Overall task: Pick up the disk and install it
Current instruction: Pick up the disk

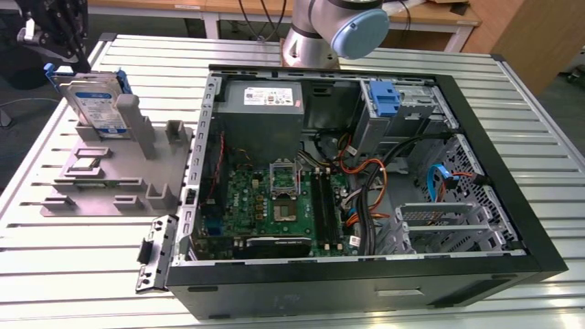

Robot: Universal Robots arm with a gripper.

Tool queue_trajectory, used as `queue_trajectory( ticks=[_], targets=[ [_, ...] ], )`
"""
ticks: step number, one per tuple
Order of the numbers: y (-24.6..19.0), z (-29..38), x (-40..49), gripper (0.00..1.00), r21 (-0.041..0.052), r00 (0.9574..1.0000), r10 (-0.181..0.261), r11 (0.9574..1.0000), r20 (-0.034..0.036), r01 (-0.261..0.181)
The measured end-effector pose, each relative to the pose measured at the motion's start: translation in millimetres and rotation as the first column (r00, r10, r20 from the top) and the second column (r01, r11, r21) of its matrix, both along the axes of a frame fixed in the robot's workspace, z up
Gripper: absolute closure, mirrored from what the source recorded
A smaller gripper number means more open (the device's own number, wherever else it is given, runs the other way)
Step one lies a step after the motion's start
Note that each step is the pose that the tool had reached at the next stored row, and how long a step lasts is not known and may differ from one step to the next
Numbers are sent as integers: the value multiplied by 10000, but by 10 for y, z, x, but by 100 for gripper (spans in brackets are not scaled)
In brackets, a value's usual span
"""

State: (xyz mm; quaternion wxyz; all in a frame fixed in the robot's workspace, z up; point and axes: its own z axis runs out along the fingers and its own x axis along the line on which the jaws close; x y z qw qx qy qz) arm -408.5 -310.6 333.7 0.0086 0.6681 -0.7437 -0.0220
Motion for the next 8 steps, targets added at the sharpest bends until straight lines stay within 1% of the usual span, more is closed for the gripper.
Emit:
queue_trajectory(
  ticks=[3,4,5,7,8],
  targets=[
    [0,0,0,89,0,10000,1,10000,0,-1],
    [0,0,0,83,0,10000,1,10000,0,-1],
    [0,0,0,83,0,10000,2,10000,0,-2],
    [0,0,0,71,0,10000,2,10000,0,-2],
    [0,0,0,71,0,10000,2,10000,0,-2]
  ],
)
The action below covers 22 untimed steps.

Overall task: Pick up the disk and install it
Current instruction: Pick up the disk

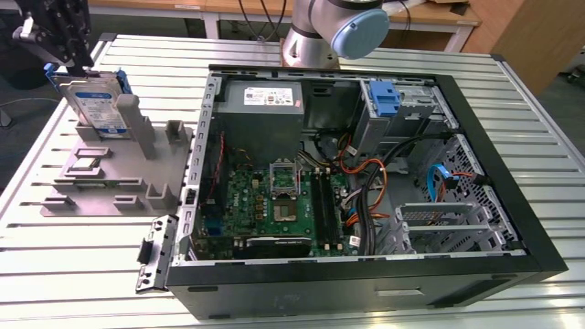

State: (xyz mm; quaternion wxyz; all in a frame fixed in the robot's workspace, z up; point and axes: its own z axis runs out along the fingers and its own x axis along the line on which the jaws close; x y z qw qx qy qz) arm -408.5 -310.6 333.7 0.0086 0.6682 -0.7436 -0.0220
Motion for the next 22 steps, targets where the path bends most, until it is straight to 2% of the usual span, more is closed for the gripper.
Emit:
queue_trajectory(
  ticks=[1,4,6,9,10,15,22],
  targets=[
    [0,0,0,59,0,10000,1,10000,0,-1],
    [0,0,0,53,0,10000,1,10000,0,-1],
    [0,0,0,42,0,10000,2,10000,0,-2],
    [0,0,0,36,0,10000,3,10000,0,-3],
    [0,0,0,29,0,10000,3,10000,0,-3],
    [0,-33,0,29,0,10000,9,10000,0,-9],
    [0,-146,0,29,0,10000,23,10000,0,-23]
  ],
)
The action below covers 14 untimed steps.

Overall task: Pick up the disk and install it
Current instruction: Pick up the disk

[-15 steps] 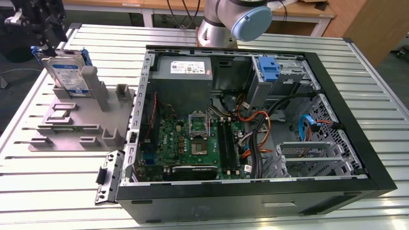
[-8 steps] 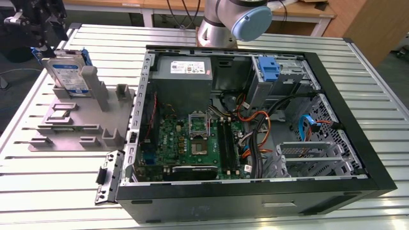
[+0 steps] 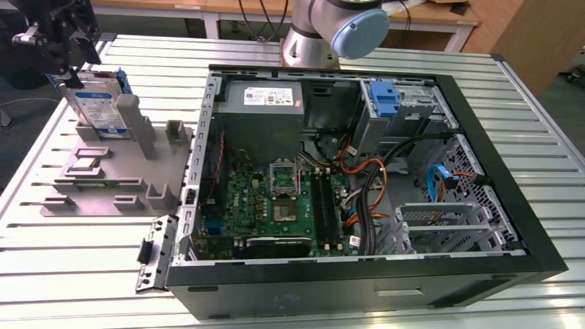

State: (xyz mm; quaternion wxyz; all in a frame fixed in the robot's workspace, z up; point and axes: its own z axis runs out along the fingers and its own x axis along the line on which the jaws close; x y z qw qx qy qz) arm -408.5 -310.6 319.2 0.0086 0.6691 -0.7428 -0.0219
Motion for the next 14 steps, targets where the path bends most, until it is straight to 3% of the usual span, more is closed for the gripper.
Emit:
queue_trajectory(
  ticks=[14],
  targets=[
    [0,-250,0,29,0,10000,40,10000,0,-40]
  ],
)
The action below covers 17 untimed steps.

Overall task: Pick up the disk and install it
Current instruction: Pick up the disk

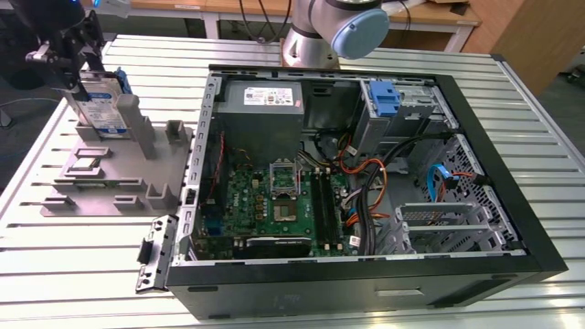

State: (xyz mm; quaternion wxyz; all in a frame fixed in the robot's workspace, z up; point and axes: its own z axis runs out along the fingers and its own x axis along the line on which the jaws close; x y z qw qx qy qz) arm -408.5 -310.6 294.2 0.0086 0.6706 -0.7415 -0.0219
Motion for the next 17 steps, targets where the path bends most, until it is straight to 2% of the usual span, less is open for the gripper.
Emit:
queue_trajectory(
  ticks=[6,13,17],
  targets=[
    [1,-37,2,29,0,9998,185,9998,-1,-185],
    [0,-39,2,29,0,9996,265,9996,0,-265],
    [0,-19,2,29,0,9996,265,9996,0,-265]
  ],
)
